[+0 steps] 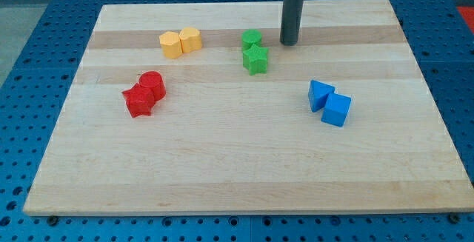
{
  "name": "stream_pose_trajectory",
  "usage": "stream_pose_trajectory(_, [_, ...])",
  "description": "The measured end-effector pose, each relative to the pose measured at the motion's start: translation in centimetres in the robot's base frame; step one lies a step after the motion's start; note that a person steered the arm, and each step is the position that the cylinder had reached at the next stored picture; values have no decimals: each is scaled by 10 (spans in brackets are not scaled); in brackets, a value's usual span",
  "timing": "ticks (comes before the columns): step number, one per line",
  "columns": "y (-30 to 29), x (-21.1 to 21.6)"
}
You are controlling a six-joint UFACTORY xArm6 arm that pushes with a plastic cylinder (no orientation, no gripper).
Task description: Separate blue triangle from blue cube
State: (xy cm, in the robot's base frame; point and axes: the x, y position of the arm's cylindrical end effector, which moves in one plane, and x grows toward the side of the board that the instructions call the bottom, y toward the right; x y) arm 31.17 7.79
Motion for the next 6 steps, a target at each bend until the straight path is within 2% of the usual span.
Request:
stream_pose_trajectory(1, [0, 28])
stream_pose_trajectory(2, [0, 103])
stream_pose_trajectory(3, [0, 109])
stream_pose_trajectory(4, [3, 154])
stream_pose_trajectory(5, [42, 117])
stream_pose_trajectory(6, [56, 101])
